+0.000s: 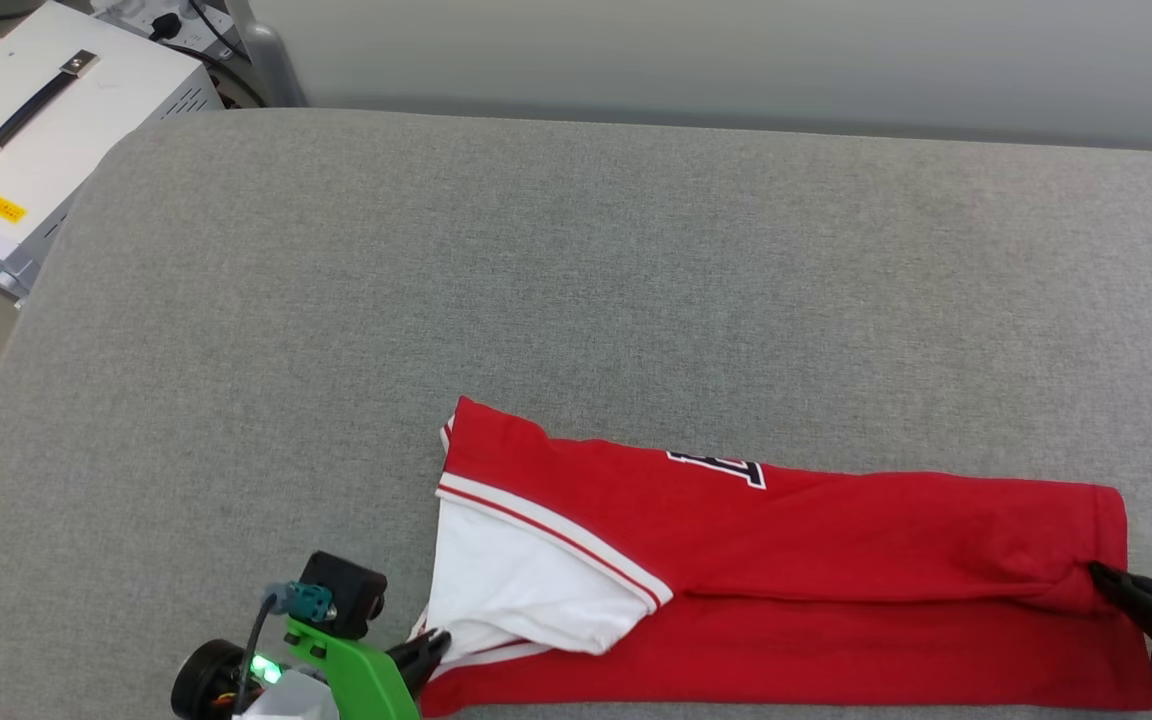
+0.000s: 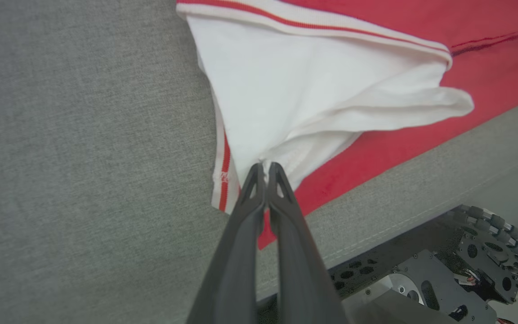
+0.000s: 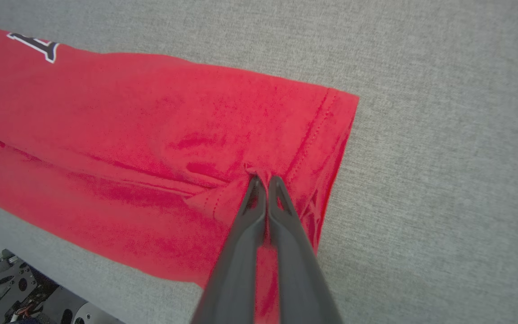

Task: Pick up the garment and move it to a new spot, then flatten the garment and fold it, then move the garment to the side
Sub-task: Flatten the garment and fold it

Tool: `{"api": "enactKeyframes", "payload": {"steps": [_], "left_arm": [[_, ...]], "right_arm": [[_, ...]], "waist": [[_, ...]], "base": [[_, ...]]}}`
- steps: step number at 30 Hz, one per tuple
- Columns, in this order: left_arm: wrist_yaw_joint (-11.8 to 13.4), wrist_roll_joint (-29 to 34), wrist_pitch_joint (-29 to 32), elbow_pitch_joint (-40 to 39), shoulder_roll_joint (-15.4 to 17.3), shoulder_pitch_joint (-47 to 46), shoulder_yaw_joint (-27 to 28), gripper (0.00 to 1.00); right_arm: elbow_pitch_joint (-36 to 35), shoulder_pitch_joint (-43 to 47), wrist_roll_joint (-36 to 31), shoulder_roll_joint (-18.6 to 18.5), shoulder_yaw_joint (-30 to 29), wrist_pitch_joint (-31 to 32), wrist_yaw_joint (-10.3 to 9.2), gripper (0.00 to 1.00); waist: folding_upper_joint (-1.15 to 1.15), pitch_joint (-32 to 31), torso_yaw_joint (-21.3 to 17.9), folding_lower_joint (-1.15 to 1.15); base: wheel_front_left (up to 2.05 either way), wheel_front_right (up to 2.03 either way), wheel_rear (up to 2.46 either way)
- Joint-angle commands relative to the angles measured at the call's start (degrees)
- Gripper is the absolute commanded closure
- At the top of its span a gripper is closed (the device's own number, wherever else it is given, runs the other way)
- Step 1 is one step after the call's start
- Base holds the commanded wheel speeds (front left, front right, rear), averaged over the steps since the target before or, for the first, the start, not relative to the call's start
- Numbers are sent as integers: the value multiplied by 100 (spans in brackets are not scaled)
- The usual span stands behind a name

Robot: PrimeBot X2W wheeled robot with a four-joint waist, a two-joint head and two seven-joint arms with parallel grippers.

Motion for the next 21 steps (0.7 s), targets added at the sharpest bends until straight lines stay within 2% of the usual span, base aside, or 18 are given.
{"api": "enactKeyframes", "payload": {"steps": [1,2,3,9,16,19,21], "left_arm": [[-46,99,2,77,-61,56,-31,100],[-56,148,-14,133,-73,38,-57,20],[-82,227,-89,323,-113,27,-102,0],[-99,179,-340,460,-170,59,-10,0],[16,170,-726,360,-166,-2,266,0],[120,184,-975,335,-158,-21,441,0],[233,203,-1265,310,-190,-32,622,0]], "right_arm": [[62,20,13,-41,70,-48,-45,100],[89,4,25,-58,112,-72,-45,60],[106,-41,110,-105,295,-175,-45,0],[89,-92,352,-257,417,-292,-45,0],[-204,-170,628,-422,39,51,-45,0],[-359,-157,516,-357,-248,193,-45,0],[-450,-123,482,-150,-511,252,-45,0]], "waist": [[67,13,1,0],[67,17,-1,0],[67,16,-13,0],[67,-131,-56,0],[67,-366,-104,0],[67,-446,-102,0],[67,-493,-104,0]], "base": [[0,0,0],[0,0,0],[0,0,0],[0,0,0],[0,0,0],[0,0,0],[0,0,0]]}}
